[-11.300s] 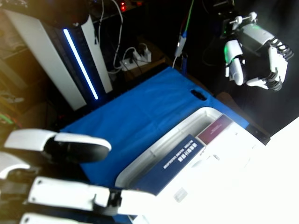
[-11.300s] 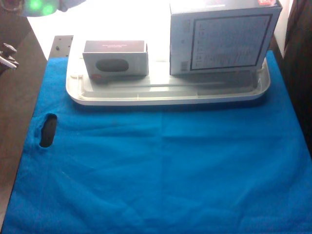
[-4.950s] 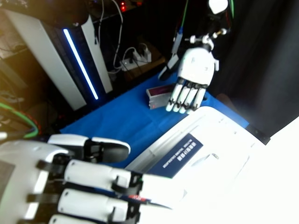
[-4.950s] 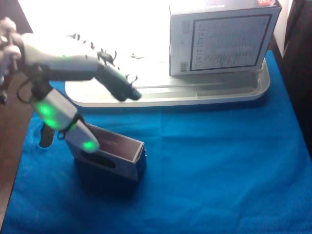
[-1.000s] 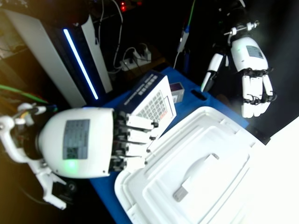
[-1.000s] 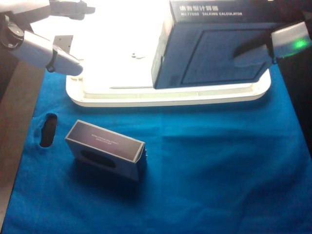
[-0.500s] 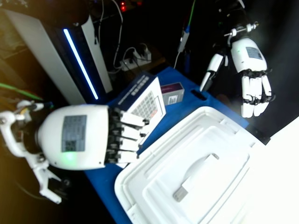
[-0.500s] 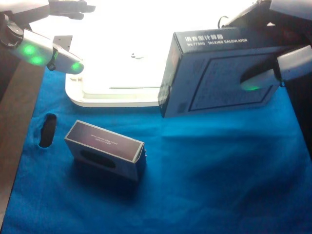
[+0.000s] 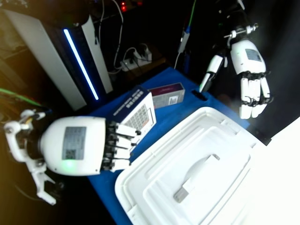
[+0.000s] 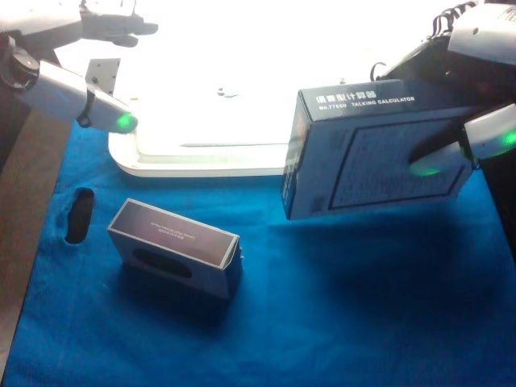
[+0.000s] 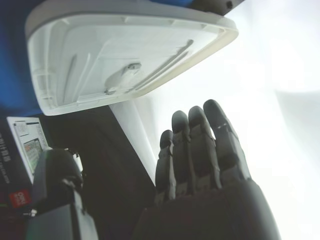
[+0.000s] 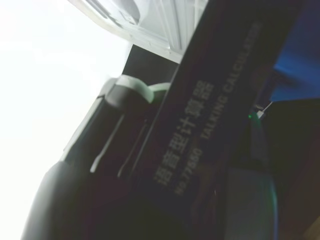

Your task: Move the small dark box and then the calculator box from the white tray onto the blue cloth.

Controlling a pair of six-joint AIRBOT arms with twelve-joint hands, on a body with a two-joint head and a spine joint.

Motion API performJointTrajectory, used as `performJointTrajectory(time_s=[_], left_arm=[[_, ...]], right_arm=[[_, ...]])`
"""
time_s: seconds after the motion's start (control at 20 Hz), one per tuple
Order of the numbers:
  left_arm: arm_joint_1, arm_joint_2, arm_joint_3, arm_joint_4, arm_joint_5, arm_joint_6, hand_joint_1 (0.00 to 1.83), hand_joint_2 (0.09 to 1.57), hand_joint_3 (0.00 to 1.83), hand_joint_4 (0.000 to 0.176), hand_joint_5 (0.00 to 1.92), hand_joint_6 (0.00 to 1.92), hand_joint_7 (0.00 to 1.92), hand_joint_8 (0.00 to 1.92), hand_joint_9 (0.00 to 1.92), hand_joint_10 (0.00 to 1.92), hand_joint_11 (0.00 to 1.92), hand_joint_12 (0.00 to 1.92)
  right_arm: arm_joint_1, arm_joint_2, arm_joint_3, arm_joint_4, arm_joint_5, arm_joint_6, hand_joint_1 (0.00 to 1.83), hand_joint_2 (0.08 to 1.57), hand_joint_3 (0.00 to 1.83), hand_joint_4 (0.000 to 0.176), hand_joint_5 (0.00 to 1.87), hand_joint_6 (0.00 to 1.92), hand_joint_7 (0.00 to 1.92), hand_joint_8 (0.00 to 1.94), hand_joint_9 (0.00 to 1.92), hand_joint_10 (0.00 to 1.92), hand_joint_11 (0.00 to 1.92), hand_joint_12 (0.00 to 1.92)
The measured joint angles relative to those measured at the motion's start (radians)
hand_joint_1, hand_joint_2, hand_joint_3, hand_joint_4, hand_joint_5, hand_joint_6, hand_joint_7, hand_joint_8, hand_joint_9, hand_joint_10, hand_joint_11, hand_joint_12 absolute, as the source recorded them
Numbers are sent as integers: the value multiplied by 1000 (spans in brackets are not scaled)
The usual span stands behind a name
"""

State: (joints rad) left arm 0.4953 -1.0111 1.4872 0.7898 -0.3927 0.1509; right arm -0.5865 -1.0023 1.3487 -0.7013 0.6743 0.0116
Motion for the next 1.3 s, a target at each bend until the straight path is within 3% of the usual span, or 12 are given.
performJointTrajectory(time_s=[0.1,0.15,0.2,0.3,0.35,0.45,0.75,0.8,0.9,1.0,1.1,1.3], left_arm=[[1,2,0,0,0,0,704,926,0,81,174,4,368,6,303,9,0,794],[8,2,0,-2,-5,0,710,925,0,79,169,1,378,8,306,9,0,798],[10,2,0,0,-5,0,721,924,0,76,168,0,379,8,309,10,0,801],[10,2,-1,1,-5,0,722,930,0,55,155,0,368,2,305,6,0,827],[10,2,-1,-1,-6,0,722,930,0,55,155,0,368,2,305,6,0,827],[14,2,-1,0,-8,0,697,936,1,52,128,1,355,2,294,5,0,849],[17,2,-1,-2,-8,0,721,933,0,54,141,0,378,4,320,8,0,816],[19,2,-1,-2,-9,0,725,931,0,62,151,4,385,6,316,5,0,826],[22,2,-1,-1,-8,0,735,924,0,60,162,5,392,6,324,7,0,848],[22,2,-1,-4,-8,0,734,924,0,60,160,3,387,3,330,8,0,849],[22,2,-1,-13,-8,10,739,929,1,60,149,2,358,2,337,9,0,907],[22,2,0,-45,-7,42,715,920,0,64,141,0,365,3,341,7,0,911]], right_arm=[[-6,-2,0,-6,-6,0,1163,1111,0,0,995,939,1316,460,1091,1216,772,1756],[-8,-2,0,-5,-7,0,1258,1089,0,0,1023,667,1175,865,1143,1026,813,1659],[-10,-2,0,-3,-6,0,1276,1085,5,0,989,693,1145,936,1152,912,827,1624],[-15,-2,0,-3,-6,0,954,882,0,0,774,16,1159,210,877,1020,614,1674],[-15,-3,0,-4,-6,0,954,882,0,0,774,16,1159,210,877,1020,614,1674],[-15,-3,0,-6,-7,0,885,798,0,0,540,0,1093,7,906,516,586,1518],[-15,-3,-3,-9,-5,0,965,742,0,0,249,0,844,0,973,309,692,1421],[-15,-3,-5,-9,-6,0,942,735,0,32,142,0,566,0,761,99,605,1152],[-15,-3,-10,-9,-1,0,918,737,0,48,96,0,520,1,710,44,548,1060],[-14,-3,-10,-11,10,0,906,732,0,104,5,0,477,0,571,1,247,1074],[-1,-3,-9,-13,11,0,878,670,0,156,0,0,115,0,201,0,6,915],[51,-2,0,-10,17,2,890,679,0,176,0,0,1,0,3,0,0,577]])
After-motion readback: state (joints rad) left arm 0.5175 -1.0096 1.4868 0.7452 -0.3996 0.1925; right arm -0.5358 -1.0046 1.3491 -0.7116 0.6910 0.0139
